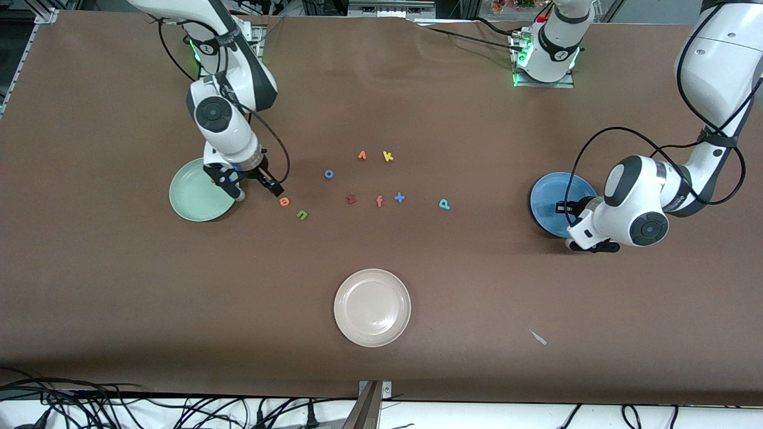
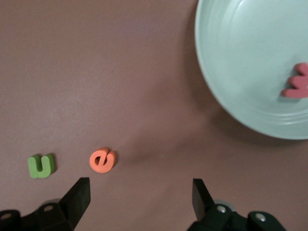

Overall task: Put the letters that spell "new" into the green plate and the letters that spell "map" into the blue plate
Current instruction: 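Drop the w into the green plate while the left gripper drops o in blue, then grasp the orange e with the right gripper while the left gripper reaches teal p, then drop the e into the green plate while the left gripper grasps the p, then grasp the green u with the right gripper while the left gripper lifts p, then drop the p into the blue plate while the right gripper drops u in green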

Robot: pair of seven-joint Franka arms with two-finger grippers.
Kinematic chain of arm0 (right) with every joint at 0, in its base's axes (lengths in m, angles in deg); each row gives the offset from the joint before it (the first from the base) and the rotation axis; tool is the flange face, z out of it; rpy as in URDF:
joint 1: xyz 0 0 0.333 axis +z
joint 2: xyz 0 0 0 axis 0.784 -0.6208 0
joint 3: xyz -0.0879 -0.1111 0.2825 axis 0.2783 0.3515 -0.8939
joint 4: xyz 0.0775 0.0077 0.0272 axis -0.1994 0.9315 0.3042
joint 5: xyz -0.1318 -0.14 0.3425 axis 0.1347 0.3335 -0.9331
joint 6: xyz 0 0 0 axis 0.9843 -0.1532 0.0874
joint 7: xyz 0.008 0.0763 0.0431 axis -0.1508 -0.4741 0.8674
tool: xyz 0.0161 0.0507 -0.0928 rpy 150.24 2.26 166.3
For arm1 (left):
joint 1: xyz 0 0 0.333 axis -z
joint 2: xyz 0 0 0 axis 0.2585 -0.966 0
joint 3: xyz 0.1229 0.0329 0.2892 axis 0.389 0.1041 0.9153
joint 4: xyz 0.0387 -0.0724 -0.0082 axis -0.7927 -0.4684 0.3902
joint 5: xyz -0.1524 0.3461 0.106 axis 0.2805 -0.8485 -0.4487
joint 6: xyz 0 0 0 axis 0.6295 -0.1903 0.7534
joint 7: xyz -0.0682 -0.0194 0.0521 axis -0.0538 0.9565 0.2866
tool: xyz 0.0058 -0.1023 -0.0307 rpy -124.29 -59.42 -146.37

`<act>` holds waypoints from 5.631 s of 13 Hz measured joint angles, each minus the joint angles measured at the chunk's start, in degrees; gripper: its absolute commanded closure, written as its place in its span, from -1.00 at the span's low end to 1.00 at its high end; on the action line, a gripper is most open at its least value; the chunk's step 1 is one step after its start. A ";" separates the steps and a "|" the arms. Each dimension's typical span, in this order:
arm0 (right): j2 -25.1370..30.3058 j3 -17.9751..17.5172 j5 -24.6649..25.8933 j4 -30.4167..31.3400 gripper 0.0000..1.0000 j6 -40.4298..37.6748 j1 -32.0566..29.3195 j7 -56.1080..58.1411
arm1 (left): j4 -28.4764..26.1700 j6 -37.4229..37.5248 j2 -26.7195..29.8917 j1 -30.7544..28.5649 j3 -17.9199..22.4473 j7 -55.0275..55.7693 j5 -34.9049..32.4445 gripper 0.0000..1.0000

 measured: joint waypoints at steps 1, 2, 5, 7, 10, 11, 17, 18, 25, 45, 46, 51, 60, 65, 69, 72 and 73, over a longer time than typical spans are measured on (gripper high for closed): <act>-1.19 0.00 -0.01 -0.65 -0.67 0.88 0.47 -0.52 | 0.25 0.01 0.11 -0.03 -0.26 0.00 0.00 -0.98; -2.43 0.00 -0.01 -1.41 -0.67 1.71 0.69 -0.99 | 0.68 0.16 0.41 -0.11 -0.94 0.01 0.00 -0.98; -5.91 0.01 -0.02 -4.11 -0.67 2.82 0.94 -1.36 | 2.94 4.59 2.90 -0.18 -6.34 4.95 3.39 -0.98; -7.42 0.01 -0.02 -5.38 -0.67 2.93 1.02 -1.39 | 3.22 5.71 4.33 0.12 -10.71 15.16 5.82 -0.96; -8.88 0.02 -0.02 -5.88 -0.22 4.15 1.04 -1.43 | 2.98 2.78 4.06 5.51 -13.65 29.79 6.06 -0.96; -9.26 0.02 -0.02 -5.96 -0.16 4.40 1.04 -1.43 | 2.73 -0.07 3.51 8.21 -13.58 34.84 6.07 -0.96; -9.59 0.10 -0.03 -7.07 0.88 4.98 1.05 -1.56 | 0.25 -16.02 -1.84 16.64 -12.16 56.87 5.83 -0.87; -9.55 0.20 -0.03 -7.64 0.89 4.98 1.05 -1.56 | -0.93 -18.82 -2.10 17.73 -11.24 59.25 5.28 -0.85; -1.88 7.98 0.07 -9.00 0.88 -8.58 1.07 11.39 | -3.44 -25.46 -4.61 22.41 -8.46 75.93 -4.25 -0.56; 2.57 10.66 -5.41 -10.60 -1.00 -14.93 1.93 21.87 | -2.94 -26.48 -5.84 23.20 -7.52 76.83 -4.29 0.08; 1.38 8.90 -5.41 -12.16 -1.00 -15.02 2.34 19.45 | -2.82 -26.48 -5.84 23.20 -7.36 76.82 -4.29 0.07; -8.26 4.96 -5.43 -19.46 -1.00 -14.76 5.95 16.21 | -2.33 -26.49 -5.85 23.23 -6.70 76.79 -4.30 0.11; -16.61 4.96 -5.49 -22.28 -0.45 -7.26 7.99 14.44 | -1.88 -27.09 -5.88 23.61 -6.48 76.82 -6.68 0.76; -17.37 4.99 -5.49 -22.29 0.06 -6.65 8.00 14.39 | -1.71 -26.55 -5.82 23.35 -6.38 76.32 -6.81 1.00; -17.76 4.97 -5.49 -22.42 0.93 -6.17 8.08 14.39 | -0.88 -19.80 -4.83 22.12 -6.62 71.23 -6.80 1.00; -17.71 5.05 -5.49 -23.12 1.00 -6.17 8.08 14.58 | 0.70 -8.81 -2.53 13.21 -12.94 60.95 -6.25 1.00; -17.42 5.19 -5.49 -23.49 1.00 -6.45 8.08 14.83 | 1.52 -4.43 -1.86 9.22 -15.67 56.85 -6.23 1.00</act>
